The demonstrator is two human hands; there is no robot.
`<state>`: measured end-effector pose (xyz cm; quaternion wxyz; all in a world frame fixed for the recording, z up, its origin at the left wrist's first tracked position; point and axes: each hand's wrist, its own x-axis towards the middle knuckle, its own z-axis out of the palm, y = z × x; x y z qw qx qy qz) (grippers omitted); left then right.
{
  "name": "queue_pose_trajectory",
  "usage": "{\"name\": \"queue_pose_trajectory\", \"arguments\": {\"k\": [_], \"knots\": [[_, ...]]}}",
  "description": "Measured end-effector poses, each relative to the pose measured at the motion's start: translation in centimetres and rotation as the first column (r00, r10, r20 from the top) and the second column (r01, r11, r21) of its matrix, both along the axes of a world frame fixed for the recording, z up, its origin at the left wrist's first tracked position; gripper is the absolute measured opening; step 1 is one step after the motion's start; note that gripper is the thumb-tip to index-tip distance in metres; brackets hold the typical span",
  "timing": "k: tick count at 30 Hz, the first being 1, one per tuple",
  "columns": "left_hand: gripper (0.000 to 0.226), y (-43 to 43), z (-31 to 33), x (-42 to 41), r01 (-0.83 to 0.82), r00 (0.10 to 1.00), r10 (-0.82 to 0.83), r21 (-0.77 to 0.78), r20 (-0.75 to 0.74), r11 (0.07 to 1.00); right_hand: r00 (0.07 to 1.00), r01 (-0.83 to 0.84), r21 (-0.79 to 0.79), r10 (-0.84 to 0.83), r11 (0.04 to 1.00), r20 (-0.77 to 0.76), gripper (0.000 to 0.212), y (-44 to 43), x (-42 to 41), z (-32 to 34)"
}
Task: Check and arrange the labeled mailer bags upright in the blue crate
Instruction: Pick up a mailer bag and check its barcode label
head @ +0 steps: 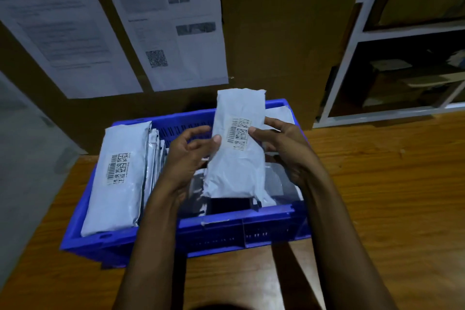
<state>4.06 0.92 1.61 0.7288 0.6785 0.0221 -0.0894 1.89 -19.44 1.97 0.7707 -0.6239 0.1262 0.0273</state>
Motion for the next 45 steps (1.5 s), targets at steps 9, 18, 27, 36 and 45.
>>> {"name": "queue_pose_trajectory", "arguments": {"k": [9,18,27,36,45], "knots": [[0.028,5.8,-0.1,1.9,-0.203,0.975,0.176,0.221,0.139,0.954,0.980,-0.167,-0.257,0.131,0.952,-0.149,0.008,6.6,6.7,-2.2],[0.016,6.0,-2.2,3.1,-0.128,0.990,0.138,0.316,-0.010,0.940,0.863,-0.491,-0.491,0.328,0.719,-0.383,0.024,11.0,7.3,-6.9],[0.015,6.3,-4.1,3.1,-0.126,0.975,0.180,0.341,-0.131,0.932,0.832,-0.554,-0.608,0.378,0.569,-0.405,0.029,10.4,6.1,-7.7],[0.014,6.6,-4.5,3.0,-0.138,0.959,0.209,0.328,-0.193,0.935,0.796,-0.605,-0.543,0.458,0.582,-0.396,0.078,11.4,6.5,-8.0],[0.018,5.8,-4.1,2.7,-0.252,0.941,0.295,0.237,-0.168,0.938,0.628,-0.670,-0.727,0.635,0.147,-0.450,0.131,11.4,5.8,-7.1]]}}
